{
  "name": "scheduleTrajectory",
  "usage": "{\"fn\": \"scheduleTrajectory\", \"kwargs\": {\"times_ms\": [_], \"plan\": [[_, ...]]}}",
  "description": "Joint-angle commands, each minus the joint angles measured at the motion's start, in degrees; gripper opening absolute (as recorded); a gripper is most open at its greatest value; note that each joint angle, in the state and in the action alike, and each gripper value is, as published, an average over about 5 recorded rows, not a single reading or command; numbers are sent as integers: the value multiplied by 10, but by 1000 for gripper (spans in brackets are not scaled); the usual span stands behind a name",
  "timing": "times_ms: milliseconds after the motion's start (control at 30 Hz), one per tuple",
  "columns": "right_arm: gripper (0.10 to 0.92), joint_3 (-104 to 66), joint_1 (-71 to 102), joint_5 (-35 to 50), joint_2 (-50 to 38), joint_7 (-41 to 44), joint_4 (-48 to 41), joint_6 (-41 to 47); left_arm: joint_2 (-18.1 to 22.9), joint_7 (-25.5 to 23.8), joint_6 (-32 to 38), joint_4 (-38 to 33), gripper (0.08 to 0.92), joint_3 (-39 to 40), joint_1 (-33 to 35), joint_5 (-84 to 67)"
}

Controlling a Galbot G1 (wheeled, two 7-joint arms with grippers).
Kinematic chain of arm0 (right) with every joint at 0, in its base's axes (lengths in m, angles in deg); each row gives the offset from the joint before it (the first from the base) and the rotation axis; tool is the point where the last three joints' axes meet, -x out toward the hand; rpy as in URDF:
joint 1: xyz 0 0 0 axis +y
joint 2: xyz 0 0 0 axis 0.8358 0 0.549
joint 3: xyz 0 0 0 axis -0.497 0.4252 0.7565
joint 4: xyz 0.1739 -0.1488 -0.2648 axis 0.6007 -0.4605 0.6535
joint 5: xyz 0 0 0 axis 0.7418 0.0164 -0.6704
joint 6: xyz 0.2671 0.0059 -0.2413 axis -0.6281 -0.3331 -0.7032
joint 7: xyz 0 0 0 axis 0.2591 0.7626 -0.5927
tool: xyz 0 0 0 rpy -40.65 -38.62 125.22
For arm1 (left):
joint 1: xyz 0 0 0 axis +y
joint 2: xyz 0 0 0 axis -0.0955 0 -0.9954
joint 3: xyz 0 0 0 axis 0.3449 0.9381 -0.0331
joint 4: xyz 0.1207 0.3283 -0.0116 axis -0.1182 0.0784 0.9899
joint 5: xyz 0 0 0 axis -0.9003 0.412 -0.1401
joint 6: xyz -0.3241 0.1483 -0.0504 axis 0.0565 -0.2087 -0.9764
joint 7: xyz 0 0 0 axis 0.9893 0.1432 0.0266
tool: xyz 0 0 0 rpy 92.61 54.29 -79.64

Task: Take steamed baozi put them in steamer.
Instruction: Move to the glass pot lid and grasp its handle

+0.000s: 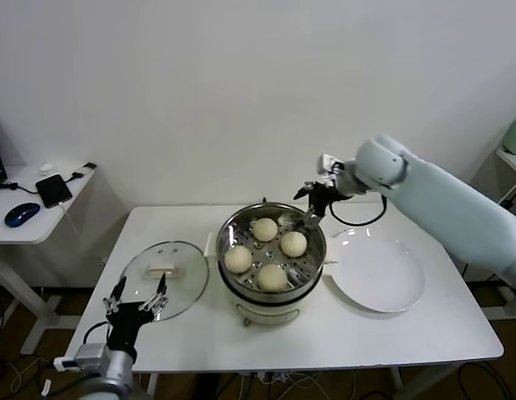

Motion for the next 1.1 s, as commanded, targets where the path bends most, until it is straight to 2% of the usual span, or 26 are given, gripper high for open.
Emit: {"fn": "scheduleTrajectory", "kwargs": {"times_ms": [33, 200, 400, 700, 800, 933, 1100], "plan": [[823, -447, 370, 86, -47, -186, 107, -106, 7, 6, 18, 17, 823, 9, -43, -2], [823, -602, 532, 107, 38, -283, 120, -184, 6, -1, 53, 59, 823, 9, -71, 41], [823, -650, 641, 134, 134, -390, 119, -310, -7, 8, 52, 91, 823, 1, -100, 94], [823, -668, 734, 147, 242, -474, 139, -375, -16, 0, 137, 148, 823, -27, -113, 368], [823, -671, 767, 149, 251, -477, 151, -383, -31, 51, 177, 183, 823, -35, -119, 557], [823, -673, 791, 152, 246, -477, 155, -391, -72, 132, 179, 220, 823, -20, -111, 763], [823, -680, 804, 156, 241, -478, 163, -393, -120, 113, 174, 234, 823, 12, -94, 869]]}}
